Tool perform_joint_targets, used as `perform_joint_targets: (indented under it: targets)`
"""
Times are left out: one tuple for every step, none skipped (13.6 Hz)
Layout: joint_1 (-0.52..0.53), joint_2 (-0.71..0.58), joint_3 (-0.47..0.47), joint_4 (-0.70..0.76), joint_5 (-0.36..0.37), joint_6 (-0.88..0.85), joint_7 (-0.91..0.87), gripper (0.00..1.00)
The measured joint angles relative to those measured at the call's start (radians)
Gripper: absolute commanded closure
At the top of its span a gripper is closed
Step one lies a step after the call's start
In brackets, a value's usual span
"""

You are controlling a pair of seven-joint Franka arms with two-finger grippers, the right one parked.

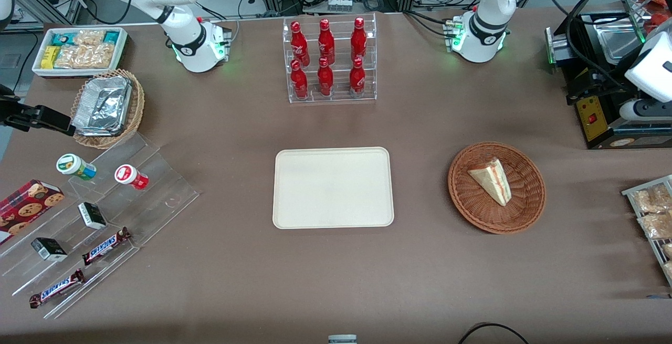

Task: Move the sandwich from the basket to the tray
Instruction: 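Move the left gripper from rest toward the wicker basket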

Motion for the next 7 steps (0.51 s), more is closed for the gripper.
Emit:
perform_joint_targets:
  targets:
    - [0.000, 0.000, 0.000, 0.002, 0.000, -0.001, 0.000, 0.01]
    - [0.000, 0.000, 0.001, 0.003, 0.000, -0.001, 0.000, 0.01]
    - [0.000, 0.002, 0.001, 0.003, 0.000, -0.003, 0.000, 0.01]
    - [0.000, 0.006, 0.001, 0.003, 0.003, -0.004, 0.000, 0.01]
    - [0.001, 0.015, 0.003, 0.001, 0.009, -0.004, 0.000, 0.01]
    - [0.002, 0.029, 0.005, -0.002, 0.019, -0.003, 0.000, 0.01]
    - [0.003, 0.048, 0.008, -0.010, 0.025, 0.007, -0.005, 0.01]
